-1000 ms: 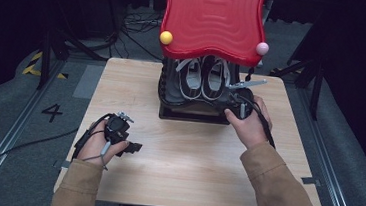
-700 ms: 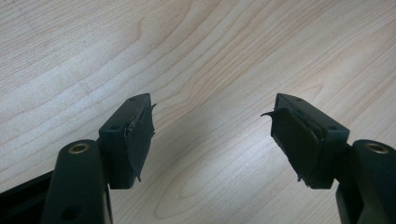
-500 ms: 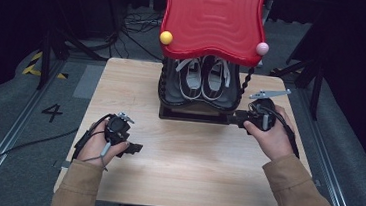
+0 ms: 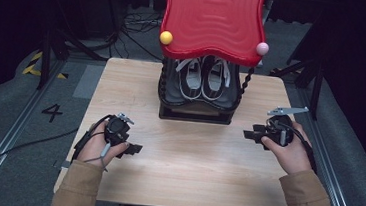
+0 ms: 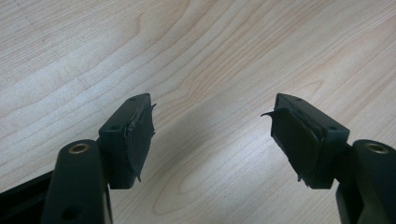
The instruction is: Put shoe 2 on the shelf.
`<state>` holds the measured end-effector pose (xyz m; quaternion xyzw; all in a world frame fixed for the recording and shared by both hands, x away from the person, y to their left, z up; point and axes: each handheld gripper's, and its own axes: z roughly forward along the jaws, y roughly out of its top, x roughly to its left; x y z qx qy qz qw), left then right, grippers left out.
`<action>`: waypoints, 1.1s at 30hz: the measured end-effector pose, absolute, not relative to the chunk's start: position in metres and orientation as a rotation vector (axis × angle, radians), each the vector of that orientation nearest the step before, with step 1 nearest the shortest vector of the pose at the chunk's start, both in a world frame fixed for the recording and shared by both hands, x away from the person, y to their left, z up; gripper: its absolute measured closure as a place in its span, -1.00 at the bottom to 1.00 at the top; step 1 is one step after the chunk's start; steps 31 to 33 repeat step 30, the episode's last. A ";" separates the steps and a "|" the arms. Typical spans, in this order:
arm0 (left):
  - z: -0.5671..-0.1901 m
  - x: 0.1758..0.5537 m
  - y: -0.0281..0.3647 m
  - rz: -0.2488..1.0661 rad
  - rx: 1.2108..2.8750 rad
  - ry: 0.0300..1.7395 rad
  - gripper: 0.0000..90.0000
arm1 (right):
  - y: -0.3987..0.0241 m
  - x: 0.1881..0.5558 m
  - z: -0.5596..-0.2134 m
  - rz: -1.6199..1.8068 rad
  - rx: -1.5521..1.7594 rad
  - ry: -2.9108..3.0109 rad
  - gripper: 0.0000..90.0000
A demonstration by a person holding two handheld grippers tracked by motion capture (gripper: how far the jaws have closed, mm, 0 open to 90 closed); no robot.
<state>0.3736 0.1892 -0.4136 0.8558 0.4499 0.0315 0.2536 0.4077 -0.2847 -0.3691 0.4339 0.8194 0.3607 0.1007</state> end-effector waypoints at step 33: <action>-0.427 0.378 0.189 0.079 2.352 1.210 -0.33 | -0.316 0.409 -0.460 0.767 1.370 2.496 -0.08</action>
